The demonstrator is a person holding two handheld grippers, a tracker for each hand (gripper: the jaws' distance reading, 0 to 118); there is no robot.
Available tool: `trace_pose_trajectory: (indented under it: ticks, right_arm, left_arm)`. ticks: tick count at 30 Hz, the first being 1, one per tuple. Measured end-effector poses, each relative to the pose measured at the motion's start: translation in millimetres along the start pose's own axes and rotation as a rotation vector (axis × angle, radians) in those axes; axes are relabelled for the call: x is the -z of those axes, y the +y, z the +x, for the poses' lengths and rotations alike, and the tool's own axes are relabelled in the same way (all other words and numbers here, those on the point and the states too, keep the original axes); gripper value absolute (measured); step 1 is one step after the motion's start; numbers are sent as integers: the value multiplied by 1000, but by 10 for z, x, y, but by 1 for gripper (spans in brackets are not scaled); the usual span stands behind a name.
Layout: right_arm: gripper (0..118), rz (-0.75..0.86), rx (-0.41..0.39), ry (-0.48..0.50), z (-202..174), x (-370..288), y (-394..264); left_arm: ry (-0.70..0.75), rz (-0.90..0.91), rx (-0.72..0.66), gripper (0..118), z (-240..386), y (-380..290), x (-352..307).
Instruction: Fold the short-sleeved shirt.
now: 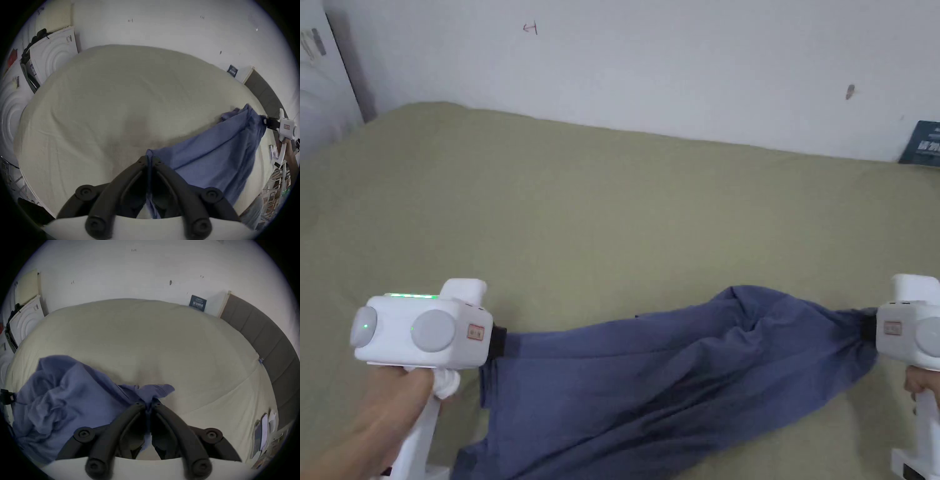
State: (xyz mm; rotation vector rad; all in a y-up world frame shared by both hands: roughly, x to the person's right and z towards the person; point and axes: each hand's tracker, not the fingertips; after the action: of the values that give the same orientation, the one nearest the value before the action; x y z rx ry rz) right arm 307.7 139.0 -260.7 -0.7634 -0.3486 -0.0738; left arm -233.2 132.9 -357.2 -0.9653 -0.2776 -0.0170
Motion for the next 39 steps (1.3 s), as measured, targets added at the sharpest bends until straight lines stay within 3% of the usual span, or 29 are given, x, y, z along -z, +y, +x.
trace_pose_trajectory:
  ticks: [8, 16, 30, 35, 39]
  right_arm:
    - [5, 211, -19, -9, 213, -1318, 305]
    - [5, 353, 38, -49, 517, -2105, 811]
    - [5, 462, 46, -154, 538, -2159, 2115]
    - [5, 467, 100, -169, 557, -1866, 2540]
    - [5, 464, 89, -180, 520, -1443, 2688]
  left_arm:
    - [75, 184, 73, 4, 86, 481, -1186]
    - [164, 358, 79, 4, 152, 1039, -2038]
    - [307, 538, 81, 4, 699, 2357, -2239]
    - [308, 567, 54, 4, 771, 2916, -1951]
    - [331, 574, 60, 4, 793, 3256, -1570]
